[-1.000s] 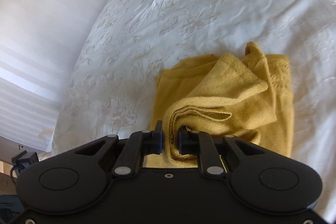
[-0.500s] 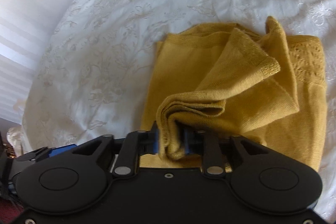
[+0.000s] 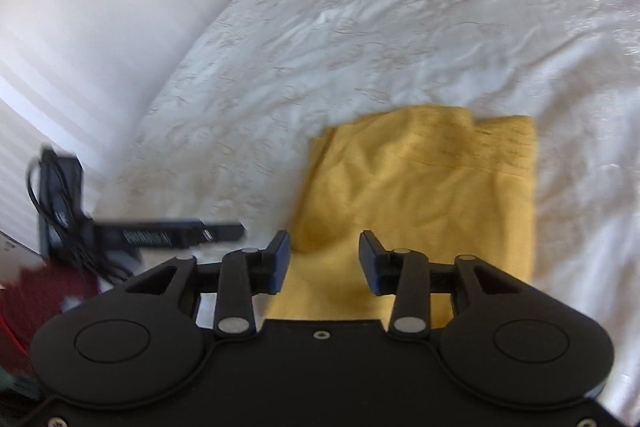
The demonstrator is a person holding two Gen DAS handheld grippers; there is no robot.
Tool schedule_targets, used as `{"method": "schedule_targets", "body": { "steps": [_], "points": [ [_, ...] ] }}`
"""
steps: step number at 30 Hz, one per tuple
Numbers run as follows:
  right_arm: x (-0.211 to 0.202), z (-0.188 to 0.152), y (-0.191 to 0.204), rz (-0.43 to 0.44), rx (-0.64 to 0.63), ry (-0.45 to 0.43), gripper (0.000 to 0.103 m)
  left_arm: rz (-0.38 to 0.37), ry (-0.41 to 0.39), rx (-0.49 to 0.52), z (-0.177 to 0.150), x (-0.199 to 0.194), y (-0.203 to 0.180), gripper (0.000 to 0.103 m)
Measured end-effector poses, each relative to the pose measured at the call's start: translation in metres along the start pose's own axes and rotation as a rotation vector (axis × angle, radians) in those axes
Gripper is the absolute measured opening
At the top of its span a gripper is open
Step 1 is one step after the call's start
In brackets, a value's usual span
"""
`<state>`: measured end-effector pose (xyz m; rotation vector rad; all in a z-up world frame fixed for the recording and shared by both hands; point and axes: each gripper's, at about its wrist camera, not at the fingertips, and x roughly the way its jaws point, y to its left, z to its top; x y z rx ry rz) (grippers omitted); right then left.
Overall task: Fold small clothes
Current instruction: 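Open the right gripper and withdraw it from the folded sweater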
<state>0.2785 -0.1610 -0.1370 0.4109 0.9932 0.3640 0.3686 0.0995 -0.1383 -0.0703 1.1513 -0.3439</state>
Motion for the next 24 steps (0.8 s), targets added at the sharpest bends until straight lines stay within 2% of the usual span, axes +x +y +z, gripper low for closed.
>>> {"method": "schedule_targets", "body": {
  "steps": [1,6,16,17,18,20,24],
  "points": [
    [0.001,-0.004,-0.002,-0.01,-0.008,0.008,0.065,-0.006,-0.001,0.008,0.005,0.002,-0.003,0.102],
    [0.015,-0.018,-0.007,0.016,-0.008,0.034,0.067,-0.047,0.005,0.008,0.025,0.011,-0.011,0.102],
    [0.06,-0.017,0.02,-0.002,-0.245,0.106,0.068,-0.14,0.099,-0.014,0.033,0.035,-0.025,0.103],
    [0.063,-0.018,0.023,0.001,-0.274,0.117,0.061,-0.156,0.11,-0.024,0.031,0.036,-0.025,0.103],
    [0.064,-0.018,0.024,0.014,-0.286,0.127,0.019,-0.172,0.12,-0.034,0.03,0.038,-0.026,0.103],
    [0.058,-0.019,0.025,0.041,-0.273,0.109,0.012,-0.195,0.136,-0.052,0.026,0.04,-0.026,0.103],
    [0.029,-0.025,0.024,0.046,-0.225,0.029,0.012,-0.265,0.165,-0.077,0.02,0.043,-0.032,0.103]
  ]
}}
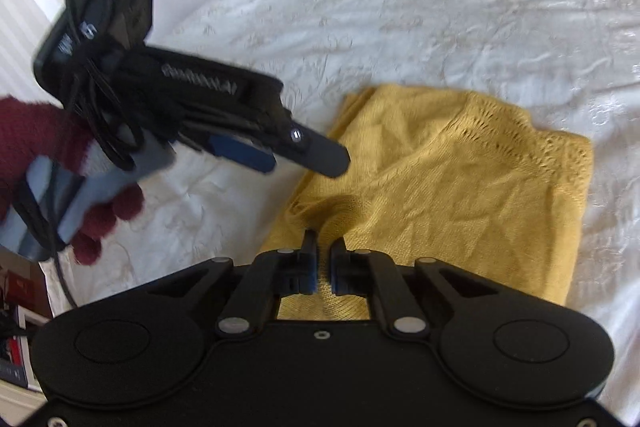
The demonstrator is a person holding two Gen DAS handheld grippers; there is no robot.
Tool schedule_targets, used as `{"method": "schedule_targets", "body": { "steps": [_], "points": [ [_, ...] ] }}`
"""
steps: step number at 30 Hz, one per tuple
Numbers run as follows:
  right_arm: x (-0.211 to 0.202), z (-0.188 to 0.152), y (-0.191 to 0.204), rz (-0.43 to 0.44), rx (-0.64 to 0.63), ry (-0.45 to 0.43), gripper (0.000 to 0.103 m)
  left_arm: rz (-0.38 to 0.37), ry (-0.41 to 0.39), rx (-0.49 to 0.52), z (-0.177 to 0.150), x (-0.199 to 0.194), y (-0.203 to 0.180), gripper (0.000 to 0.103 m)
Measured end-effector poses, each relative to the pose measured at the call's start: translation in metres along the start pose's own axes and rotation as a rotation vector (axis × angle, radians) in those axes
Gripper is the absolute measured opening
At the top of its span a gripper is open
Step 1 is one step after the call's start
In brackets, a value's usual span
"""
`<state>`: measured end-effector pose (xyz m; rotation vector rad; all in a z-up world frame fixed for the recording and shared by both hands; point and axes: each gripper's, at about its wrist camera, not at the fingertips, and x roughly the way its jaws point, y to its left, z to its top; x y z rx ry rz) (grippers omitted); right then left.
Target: Fold small clothes
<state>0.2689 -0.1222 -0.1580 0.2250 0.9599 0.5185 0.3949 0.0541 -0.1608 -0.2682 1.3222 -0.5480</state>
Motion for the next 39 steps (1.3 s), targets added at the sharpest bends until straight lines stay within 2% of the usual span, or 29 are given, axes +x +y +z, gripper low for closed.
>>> {"method": "schedule_targets", "body": {
  "steps": [5,10,14,16,17,18,19,23,26,28,29,31,36,39],
  "points": [
    [-0.023,-0.008,-0.002,-0.003,0.06,-0.044,0.012,-0.066,0.02,-0.033,0.002,0.013,-0.006,0.103],
    [-0.022,-0.009,-0.001,-0.001,0.068,-0.041,0.012,-0.102,0.009,-0.079,0.017,0.032,-0.007,0.103],
    [-0.019,-0.01,0.002,0.004,0.059,-0.037,0.013,-0.081,-0.024,-0.115,0.033,0.047,-0.003,0.102],
    [-0.018,-0.011,0.003,0.004,0.055,-0.036,0.013,-0.072,-0.057,-0.095,0.041,0.051,-0.002,0.099],
    [-0.019,-0.012,0.004,0.002,0.052,-0.035,0.013,-0.058,-0.067,-0.079,0.045,0.052,-0.003,0.094],
    [-0.018,-0.012,0.004,0.001,0.05,-0.034,0.013,-0.041,-0.072,-0.066,0.048,0.053,-0.004,0.08],
    [-0.016,-0.011,0.003,-0.001,0.049,-0.031,0.013,-0.025,-0.073,-0.061,0.051,0.054,-0.004,0.071],
    [-0.015,-0.015,0.002,-0.004,0.057,-0.026,0.013,-0.018,-0.047,-0.12,0.059,0.059,0.007,0.063],
    [-0.014,-0.017,0.004,-0.009,0.048,-0.022,0.013,-0.036,-0.053,-0.163,0.061,0.055,0.015,0.049],
    [-0.014,-0.018,0.007,-0.015,0.038,-0.021,0.013,-0.045,-0.072,-0.143,0.06,0.051,0.016,0.013],
    [-0.014,-0.018,0.008,-0.017,0.03,-0.019,0.013,-0.045,-0.082,-0.124,0.06,0.049,0.016,0.009],
    [-0.013,-0.017,0.011,-0.027,0.012,-0.021,0.013,-0.019,-0.086,-0.075,0.06,0.043,0.009,0.009],
    [-0.016,-0.014,0.027,-0.028,-0.069,-0.032,0.013,-0.01,-0.144,0.084,0.06,0.009,-0.013,0.008],
    [0.001,-0.016,0.042,-0.044,-0.163,0.015,0.013,0.011,-0.121,0.101,0.063,0.008,-0.008,0.009]
  ]
}}
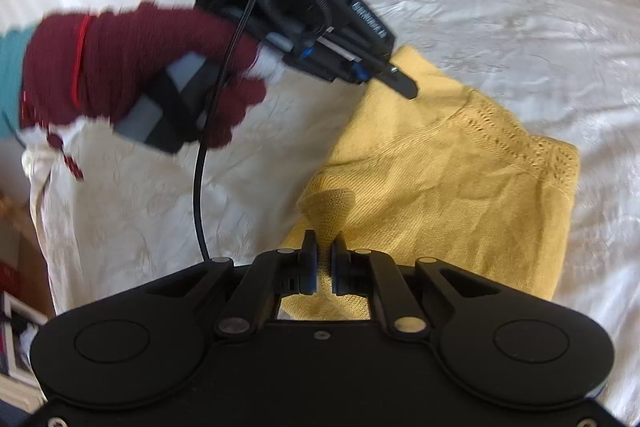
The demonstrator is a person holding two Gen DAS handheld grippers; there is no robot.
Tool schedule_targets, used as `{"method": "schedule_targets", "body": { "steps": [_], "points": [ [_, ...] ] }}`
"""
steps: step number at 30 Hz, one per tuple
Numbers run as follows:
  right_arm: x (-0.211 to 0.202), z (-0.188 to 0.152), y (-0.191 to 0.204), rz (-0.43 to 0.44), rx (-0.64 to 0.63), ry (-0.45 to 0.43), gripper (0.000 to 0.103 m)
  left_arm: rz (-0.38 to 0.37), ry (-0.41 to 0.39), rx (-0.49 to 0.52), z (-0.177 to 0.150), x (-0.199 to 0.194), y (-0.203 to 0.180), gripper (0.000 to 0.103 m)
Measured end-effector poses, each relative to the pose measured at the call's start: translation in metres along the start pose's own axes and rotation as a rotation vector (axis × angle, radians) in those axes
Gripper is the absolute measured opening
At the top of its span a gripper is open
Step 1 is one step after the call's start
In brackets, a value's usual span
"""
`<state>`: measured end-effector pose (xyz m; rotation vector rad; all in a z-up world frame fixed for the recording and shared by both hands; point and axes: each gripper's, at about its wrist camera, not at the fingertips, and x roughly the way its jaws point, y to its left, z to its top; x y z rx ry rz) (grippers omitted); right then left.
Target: Fold small clothes
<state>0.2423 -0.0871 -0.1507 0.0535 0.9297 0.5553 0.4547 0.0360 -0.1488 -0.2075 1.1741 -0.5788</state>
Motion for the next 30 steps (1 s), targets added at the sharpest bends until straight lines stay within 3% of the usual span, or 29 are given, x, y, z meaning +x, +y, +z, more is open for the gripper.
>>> {"method": "schedule_targets", "body": {
  "steps": [2,3,6,7,9,11,14,15,16,18,23,25,27,30],
  "points": [
    [0.021,-0.004,0.011,-0.02,-0.086,0.055,0.015,0.037,0.038,0.001,-0.002,0.012,0.01,0.009],
    [0.032,-0.007,0.016,-0.028,-0.123,0.092,0.021,0.054,0.059,-0.003,-0.003,0.02,0.016,0.01],
    [0.053,-0.016,0.027,-0.006,-0.165,0.158,0.022,0.099,0.073,-0.019,-0.009,0.031,0.029,0.014],
    [0.055,-0.019,0.029,0.007,-0.167,0.163,0.023,0.094,0.068,-0.034,-0.01,0.031,0.032,0.017],
    [0.055,-0.021,0.033,0.046,-0.168,0.164,0.041,0.091,0.055,-0.044,-0.013,0.029,0.034,0.02],
    [0.052,-0.023,0.035,0.079,-0.169,0.156,0.047,0.09,0.051,-0.029,-0.014,0.028,0.033,0.022],
    [0.047,-0.026,0.04,0.11,-0.181,0.149,0.048,0.097,0.038,-0.007,-0.015,0.024,0.031,0.027],
    [0.044,-0.027,0.04,0.124,-0.178,0.144,0.048,0.124,0.024,0.006,-0.015,0.022,0.029,0.04],
    [0.042,-0.027,0.04,0.133,-0.17,0.137,0.048,0.174,0.013,0.023,-0.016,0.019,0.027,0.069],
    [0.034,-0.029,0.04,0.137,-0.144,0.12,0.048,0.24,-0.012,0.048,-0.019,0.012,0.029,0.086],
    [0.005,-0.031,0.028,0.117,-0.025,0.044,0.065,0.236,-0.061,-0.015,-0.026,-0.017,0.039,0.087],
    [-0.011,-0.033,0.018,0.091,0.036,-0.004,0.082,0.223,-0.089,-0.022,-0.03,-0.03,0.036,0.094],
    [-0.026,-0.035,0.006,0.064,0.107,-0.048,0.09,0.204,-0.108,-0.025,-0.037,-0.04,0.031,0.097],
    [-0.03,-0.036,-0.013,0.03,0.189,-0.046,0.091,0.168,-0.109,-0.03,-0.051,-0.047,0.02,0.097]
  ]
}}
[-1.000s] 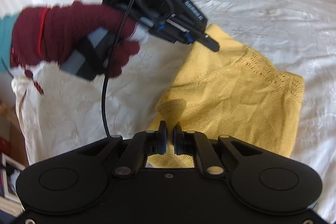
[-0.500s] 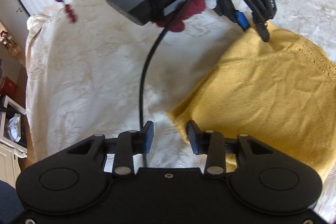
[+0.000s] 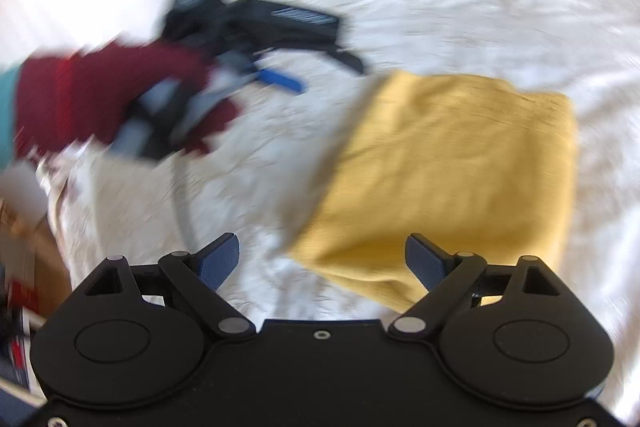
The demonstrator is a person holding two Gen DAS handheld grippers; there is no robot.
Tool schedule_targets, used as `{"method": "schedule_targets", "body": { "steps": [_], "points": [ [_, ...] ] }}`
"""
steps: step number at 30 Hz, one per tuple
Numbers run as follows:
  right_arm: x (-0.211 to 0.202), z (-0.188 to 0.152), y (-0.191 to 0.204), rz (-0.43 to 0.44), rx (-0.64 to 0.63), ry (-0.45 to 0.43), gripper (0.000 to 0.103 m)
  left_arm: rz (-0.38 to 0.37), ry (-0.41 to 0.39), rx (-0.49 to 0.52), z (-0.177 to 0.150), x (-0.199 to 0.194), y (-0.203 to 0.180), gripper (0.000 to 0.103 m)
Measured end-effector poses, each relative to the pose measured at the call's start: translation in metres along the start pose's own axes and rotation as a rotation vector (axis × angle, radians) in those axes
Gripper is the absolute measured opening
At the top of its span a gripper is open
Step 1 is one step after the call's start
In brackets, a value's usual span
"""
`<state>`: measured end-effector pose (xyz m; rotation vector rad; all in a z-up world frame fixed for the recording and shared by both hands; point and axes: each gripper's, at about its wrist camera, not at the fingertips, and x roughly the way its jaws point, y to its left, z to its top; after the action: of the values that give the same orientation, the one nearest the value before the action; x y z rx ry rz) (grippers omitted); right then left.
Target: Fold small clothes
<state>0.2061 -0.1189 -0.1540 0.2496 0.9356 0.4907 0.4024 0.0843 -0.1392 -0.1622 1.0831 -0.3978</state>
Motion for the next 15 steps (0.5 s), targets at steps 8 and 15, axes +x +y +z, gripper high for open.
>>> {"method": "schedule_targets", "body": {
  "steps": [8,15],
  "points": [
    [0.044,-0.001,-0.025,-0.047,0.064,0.166,0.092,-0.041,0.031,-0.008,-0.047,-0.016,-0.023,0.097],
    [0.051,-0.022,0.007,0.098,-0.1,0.228,0.098,-0.022,0.054,0.032,-0.07,-0.03,-0.034,0.097]
  ]
}}
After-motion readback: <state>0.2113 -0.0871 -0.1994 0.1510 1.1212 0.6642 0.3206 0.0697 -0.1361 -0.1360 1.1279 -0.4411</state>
